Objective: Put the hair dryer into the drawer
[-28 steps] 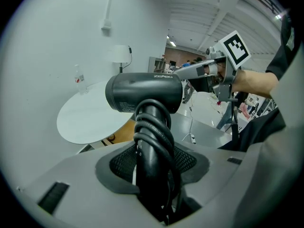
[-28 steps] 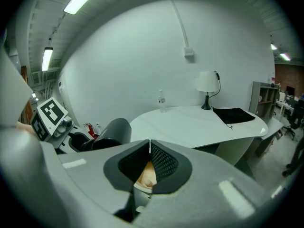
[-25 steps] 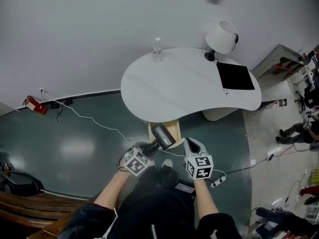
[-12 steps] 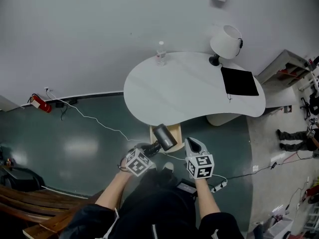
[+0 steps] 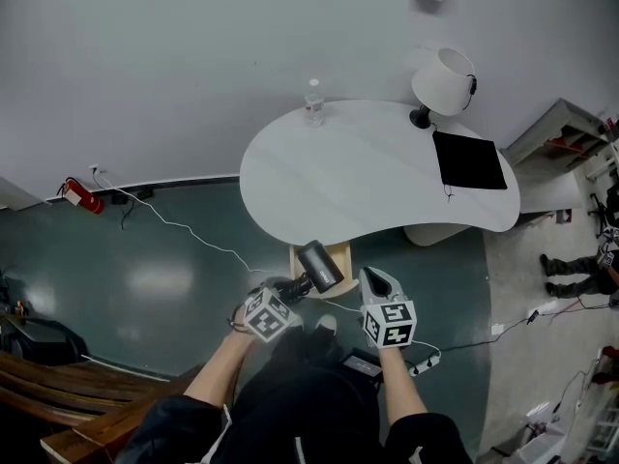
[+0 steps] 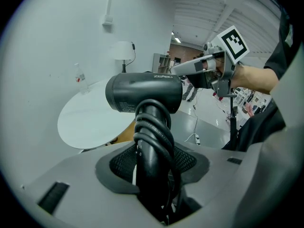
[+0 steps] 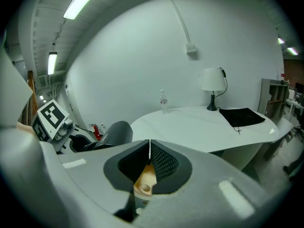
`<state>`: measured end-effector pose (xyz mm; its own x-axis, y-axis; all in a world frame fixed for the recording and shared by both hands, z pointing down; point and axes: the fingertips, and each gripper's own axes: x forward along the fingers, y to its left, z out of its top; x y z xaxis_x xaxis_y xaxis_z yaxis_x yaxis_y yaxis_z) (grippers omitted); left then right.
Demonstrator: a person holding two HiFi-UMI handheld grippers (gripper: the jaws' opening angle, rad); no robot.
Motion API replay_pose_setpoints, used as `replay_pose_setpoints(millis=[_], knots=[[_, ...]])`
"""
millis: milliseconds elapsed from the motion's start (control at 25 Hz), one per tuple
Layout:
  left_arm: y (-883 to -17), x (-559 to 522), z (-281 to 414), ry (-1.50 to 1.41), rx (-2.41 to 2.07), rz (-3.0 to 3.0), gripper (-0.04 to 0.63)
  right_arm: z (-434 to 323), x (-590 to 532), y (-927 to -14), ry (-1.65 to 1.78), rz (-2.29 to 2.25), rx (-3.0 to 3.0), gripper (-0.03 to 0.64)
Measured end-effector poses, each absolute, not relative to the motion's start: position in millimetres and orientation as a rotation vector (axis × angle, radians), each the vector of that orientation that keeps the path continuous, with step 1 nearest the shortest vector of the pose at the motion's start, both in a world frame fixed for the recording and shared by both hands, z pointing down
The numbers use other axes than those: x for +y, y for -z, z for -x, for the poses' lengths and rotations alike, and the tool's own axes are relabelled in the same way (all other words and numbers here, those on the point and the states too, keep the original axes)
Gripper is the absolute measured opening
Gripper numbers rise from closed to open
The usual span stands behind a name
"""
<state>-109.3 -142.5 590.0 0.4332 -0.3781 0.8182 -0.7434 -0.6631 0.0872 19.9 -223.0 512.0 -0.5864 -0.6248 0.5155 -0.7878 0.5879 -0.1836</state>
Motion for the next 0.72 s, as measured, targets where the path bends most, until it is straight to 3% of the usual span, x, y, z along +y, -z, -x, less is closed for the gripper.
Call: replay_pose_setpoints(millis=[720], knots=[[-628,-164,95,-1.270,-0.804,-2.283,0.202,-36,-228,-544,-0.646,-1.118,-2.370,0.006]])
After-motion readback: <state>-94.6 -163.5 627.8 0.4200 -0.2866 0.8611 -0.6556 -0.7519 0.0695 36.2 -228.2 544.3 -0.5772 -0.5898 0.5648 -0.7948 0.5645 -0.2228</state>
